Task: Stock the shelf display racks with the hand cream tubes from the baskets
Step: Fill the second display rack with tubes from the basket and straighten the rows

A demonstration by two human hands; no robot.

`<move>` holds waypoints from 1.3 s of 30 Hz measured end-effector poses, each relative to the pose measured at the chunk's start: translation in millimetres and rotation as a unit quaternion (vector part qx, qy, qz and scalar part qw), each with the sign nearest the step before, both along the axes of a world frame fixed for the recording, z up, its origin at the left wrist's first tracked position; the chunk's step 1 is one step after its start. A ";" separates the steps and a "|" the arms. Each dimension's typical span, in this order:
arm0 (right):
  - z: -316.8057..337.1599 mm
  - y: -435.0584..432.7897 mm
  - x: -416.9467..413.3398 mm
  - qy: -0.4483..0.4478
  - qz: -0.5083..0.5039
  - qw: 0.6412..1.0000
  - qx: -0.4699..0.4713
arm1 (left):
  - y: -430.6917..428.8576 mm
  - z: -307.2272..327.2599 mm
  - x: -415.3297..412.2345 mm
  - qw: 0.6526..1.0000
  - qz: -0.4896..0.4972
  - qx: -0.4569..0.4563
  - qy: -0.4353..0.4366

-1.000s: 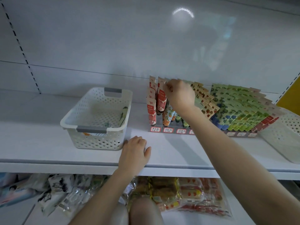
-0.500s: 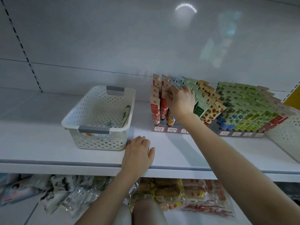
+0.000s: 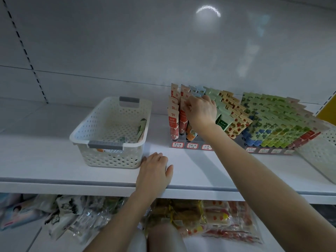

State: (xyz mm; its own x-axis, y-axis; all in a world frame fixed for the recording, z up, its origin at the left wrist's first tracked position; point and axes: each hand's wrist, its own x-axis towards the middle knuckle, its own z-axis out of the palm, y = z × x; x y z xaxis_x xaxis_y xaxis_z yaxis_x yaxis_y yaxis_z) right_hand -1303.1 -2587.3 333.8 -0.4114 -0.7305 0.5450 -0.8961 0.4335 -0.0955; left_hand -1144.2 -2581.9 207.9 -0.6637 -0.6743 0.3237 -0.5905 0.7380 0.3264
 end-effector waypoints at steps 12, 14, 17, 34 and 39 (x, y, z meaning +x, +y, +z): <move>3.2 7.2 -0.1 -0.028 0.026 0.999 -0.013 | -0.7 -2.1 -1.0 1.000 -0.001 -0.008 0.000; 4.1 6.9 0.2 -0.027 0.025 0.999 -0.014 | -1.1 -1.6 -1.1 1.000 0.000 -0.009 -0.003; 4.1 7.2 -0.4 -0.026 0.026 0.999 -0.016 | -1.9 -1.7 -1.1 1.000 0.000 -0.013 -0.007; 8.2 30.0 9.6 -0.052 0.147 0.984 -0.085 | 21.2 38.2 20.0 0.983 -0.075 -0.045 0.161; 22.4 34.4 49.6 -0.164 0.233 0.955 -0.085 | 3.1 99.1 76.0 0.969 -0.104 -0.090 0.203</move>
